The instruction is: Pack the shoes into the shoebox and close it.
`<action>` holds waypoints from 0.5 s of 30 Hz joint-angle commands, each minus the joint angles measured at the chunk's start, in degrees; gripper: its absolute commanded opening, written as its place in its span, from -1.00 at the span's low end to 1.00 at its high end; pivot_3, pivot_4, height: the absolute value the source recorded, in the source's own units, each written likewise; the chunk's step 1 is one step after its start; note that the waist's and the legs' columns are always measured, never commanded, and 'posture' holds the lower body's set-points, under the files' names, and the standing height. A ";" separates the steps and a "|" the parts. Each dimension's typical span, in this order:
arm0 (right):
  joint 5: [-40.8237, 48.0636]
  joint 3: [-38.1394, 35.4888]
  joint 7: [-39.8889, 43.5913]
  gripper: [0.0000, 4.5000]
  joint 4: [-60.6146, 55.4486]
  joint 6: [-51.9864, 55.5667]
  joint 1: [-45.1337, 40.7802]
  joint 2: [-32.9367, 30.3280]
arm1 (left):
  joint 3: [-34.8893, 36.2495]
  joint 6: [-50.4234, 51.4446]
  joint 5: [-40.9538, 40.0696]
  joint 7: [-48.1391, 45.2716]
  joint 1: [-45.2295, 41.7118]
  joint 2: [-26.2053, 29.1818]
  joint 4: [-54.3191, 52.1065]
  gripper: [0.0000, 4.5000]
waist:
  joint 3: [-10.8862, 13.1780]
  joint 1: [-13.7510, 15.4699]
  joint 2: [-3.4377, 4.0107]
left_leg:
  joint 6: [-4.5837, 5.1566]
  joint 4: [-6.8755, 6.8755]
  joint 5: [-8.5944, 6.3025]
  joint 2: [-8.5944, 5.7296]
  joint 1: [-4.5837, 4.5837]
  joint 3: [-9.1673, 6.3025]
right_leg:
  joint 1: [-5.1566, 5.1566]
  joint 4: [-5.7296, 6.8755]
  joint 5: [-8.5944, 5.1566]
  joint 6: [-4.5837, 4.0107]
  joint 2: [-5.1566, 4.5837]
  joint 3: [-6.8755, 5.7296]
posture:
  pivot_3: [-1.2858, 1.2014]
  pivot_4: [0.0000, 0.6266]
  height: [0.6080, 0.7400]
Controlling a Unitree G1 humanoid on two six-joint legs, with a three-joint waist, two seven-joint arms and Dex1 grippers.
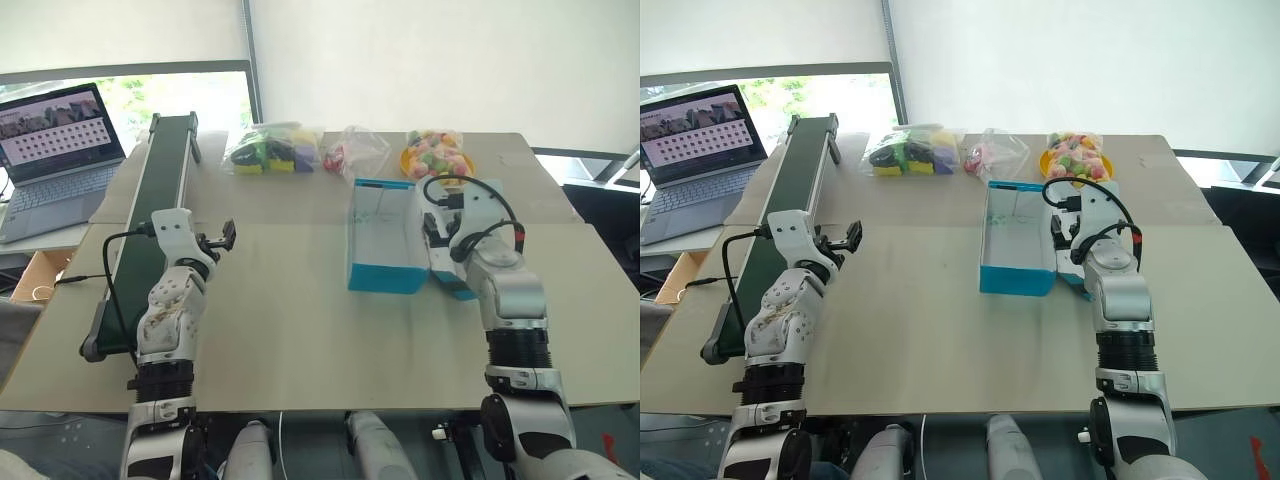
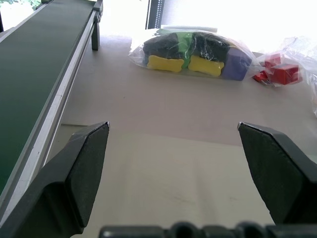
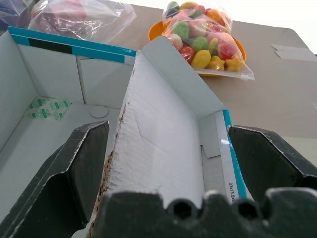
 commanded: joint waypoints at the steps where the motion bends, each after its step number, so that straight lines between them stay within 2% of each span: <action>1: 2.08 3.21 6.87 1.00 -3.85 -3.55 -1.90 -0.44 | 0.04 -0.50 -0.94 -1.65 -0.59 0.61 -2.54 0.98 | 0.00 0.00 0.00 | 0.00 0.00 0.00 0.00 0.00 0.00 | 0.00 0.00 0.00 0.00 0.00 0.00 | 0.03 -0.52 1.00; 4: 8.97 14.26 26.19 1.00 -14.02 -2.62 -2.02 -2.35 | 1.77 2.07 -4.10 -3.35 1.31 1.52 -7.64 0.98 | 0.00 -0.98 0.00 | 0.00 -0.04 0.00 0.00 0.00 0.01 | -0.02 -0.01 0.01 0.01 0.00 0.02 | 0.03 -0.52 1.00; 6: 11.63 16.62 31.08 1.00 -18.19 -0.57 -1.56 -3.19 | 2.68 3.73 -5.02 -3.89 2.65 2.84 -10.13 0.98 | 0.00 -1.65 0.00 | 0.00 -0.13 0.00 0.03 0.06 -0.01 | -0.03 0.03 0.01 0.03 0.02 0.01 | 0.03 -0.52 1.00; 10: 15.82 20.55 37.85 1.00 -23.52 1.75 -1.65 -4.06 | 5.57 7.83 -6.68 -3.73 5.92 5.90 -15.81 0.98 | 0.00 -1.46 -0.02 | -0.01 -0.07 0.00 0.02 0.04 -0.17 | 0.03 0.05 -0.02 0.00 0.03 -0.12 | 0.03 -0.52 1.00; 15: 14.79 22.27 38.42 1.00 -21.08 0.42 -3.32 -2.89 | 10.99 12.90 -9.35 -3.13 9.63 9.86 -21.05 0.98 | 0.02 -1.28 -0.07 | -0.01 -0.02 -0.01 0.02 0.03 -0.17 | 0.03 0.06 -0.23 -0.37 0.02 -0.15 | 0.03 -0.52 1.00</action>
